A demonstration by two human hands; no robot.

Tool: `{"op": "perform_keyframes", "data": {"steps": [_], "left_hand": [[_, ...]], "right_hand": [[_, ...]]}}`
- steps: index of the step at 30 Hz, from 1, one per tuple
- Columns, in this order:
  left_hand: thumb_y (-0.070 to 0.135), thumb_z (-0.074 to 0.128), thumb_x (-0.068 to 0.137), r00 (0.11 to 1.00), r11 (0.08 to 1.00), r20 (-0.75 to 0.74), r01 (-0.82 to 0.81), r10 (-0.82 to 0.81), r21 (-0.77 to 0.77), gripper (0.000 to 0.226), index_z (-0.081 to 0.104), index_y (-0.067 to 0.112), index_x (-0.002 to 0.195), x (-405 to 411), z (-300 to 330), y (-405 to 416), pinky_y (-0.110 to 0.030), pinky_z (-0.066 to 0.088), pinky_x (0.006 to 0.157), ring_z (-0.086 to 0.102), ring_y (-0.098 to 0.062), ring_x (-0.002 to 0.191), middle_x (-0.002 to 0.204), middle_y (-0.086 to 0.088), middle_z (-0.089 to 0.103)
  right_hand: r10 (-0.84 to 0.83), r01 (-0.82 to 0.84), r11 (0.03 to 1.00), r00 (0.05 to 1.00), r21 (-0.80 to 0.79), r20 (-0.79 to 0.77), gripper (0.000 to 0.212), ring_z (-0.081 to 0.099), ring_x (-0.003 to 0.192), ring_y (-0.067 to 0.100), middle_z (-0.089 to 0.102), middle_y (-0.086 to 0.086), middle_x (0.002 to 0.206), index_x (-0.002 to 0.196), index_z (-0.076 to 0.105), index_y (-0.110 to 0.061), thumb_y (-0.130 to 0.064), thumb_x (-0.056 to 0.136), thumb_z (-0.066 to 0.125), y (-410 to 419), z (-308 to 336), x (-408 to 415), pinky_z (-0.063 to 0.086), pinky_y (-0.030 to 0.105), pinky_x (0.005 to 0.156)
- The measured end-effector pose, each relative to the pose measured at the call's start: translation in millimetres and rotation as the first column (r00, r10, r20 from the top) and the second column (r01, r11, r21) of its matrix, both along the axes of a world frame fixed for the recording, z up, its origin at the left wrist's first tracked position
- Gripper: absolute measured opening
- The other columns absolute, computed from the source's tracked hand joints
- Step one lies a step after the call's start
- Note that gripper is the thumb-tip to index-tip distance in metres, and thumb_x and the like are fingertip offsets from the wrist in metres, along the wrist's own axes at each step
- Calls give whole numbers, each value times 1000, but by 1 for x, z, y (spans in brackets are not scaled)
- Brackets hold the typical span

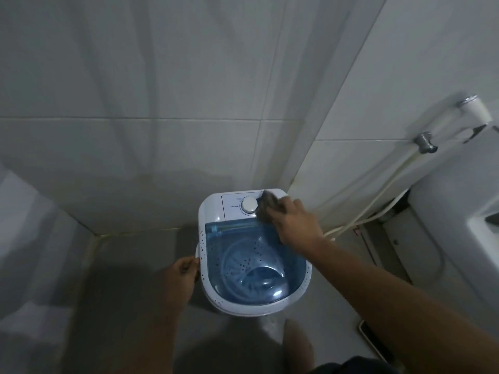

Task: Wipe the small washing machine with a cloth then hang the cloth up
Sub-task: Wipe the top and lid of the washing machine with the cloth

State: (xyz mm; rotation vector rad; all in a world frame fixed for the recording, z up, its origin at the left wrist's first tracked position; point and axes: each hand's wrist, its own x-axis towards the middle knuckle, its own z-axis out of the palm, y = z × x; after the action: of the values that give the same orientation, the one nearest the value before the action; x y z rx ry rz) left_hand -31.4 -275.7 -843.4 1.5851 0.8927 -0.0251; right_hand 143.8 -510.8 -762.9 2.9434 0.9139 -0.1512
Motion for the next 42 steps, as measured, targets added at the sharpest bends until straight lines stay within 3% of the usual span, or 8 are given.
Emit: {"op": "perform_keyframes", "data": {"steps": [3, 8, 13, 17, 23, 33, 38, 42], "left_hand": [[29, 63, 92, 999, 999, -31, 25, -24, 25, 14, 72, 19, 97, 1, -1, 2, -45, 58, 85, 75, -21, 82, 84, 0, 78], [14, 62, 94, 999, 998, -26, -35, 34, -44, 15, 70, 4, 103, 3, 13, -1, -41, 57, 84, 72, -32, 90, 92, -13, 75], [14, 61, 94, 999, 999, -30, -24, 22, -48, 11, 72, 10, 95, 2, 11, 0, -47, 57, 88, 71, -39, 94, 93, -19, 75], [16, 61, 95, 1000, 992, -3, -13, 13, -123, 14, 73, 9, 98, 2, 12, 0, -34, 58, 75, 71, -35, 94, 92, -16, 76], [5, 58, 95, 998, 982, -19, -64, 61, -175, 19, 67, -5, 108, 4, 17, -2, -13, 55, 59, 64, -32, 97, 111, -28, 69], [5, 53, 98, 999, 962, -27, -36, 30, -270, 23, 62, -11, 113, 6, 10, 3, -16, 59, 58, 70, -23, 76, 111, -30, 68], [6, 55, 97, 998, 966, -54, -46, 33, -255, 14, 66, -2, 99, 6, 12, 5, -23, 61, 62, 67, -30, 84, 113, -32, 68], [9, 58, 96, 997, 966, -53, -60, 48, -251, 15, 68, 1, 103, 4, 17, 3, -37, 58, 84, 69, -35, 97, 109, -26, 71]], "right_hand": [[16, -17, 1000, 1000, -22, -19, 45, 44, 117, 32, 44, 9, 133, 141, 50, -31, -26, 96, 54, 9, 1, 2, 54, 44, 77], [-325, 320, 945, 941, -67, -93, 39, 40, 129, 36, 40, 14, 142, 133, 59, -16, -14, 95, 55, 48, 25, 55, 48, 43, 98], [-216, 219, 975, 972, 23, -88, 49, 38, 128, 37, 36, 16, 142, 143, 49, -18, -14, 94, 55, 43, 9, 2, 50, 47, 92], [-108, 108, 994, 991, -3, -80, 49, 39, 124, 36, 37, 14, 139, 143, 47, -22, -18, 94, 54, 17, 1, -31, 53, 47, 81], [-347, 347, 938, 932, -20, -102, 38, 40, 128, 35, 40, 15, 140, 131, 60, -13, -12, 94, 53, 43, 21, 46, 48, 43, 95], [-132, 122, 989, 983, -84, -125, 51, 40, 125, 37, 39, 15, 139, 137, 55, -10, -19, 88, 62, 34, 14, -10, 51, 47, 87], [-317, 306, 948, 930, -86, -183, 45, 39, 132, 35, 39, 14, 144, 139, 53, -10, -22, 96, 58, 47, 35, 50, 45, 43, 101], [-403, 426, 905, 864, 10, -302, 46, 44, 132, 36, 42, 18, 146, 146, 43, -6, -21, 103, 47, 35, 37, 66, 37, 41, 111]]}}
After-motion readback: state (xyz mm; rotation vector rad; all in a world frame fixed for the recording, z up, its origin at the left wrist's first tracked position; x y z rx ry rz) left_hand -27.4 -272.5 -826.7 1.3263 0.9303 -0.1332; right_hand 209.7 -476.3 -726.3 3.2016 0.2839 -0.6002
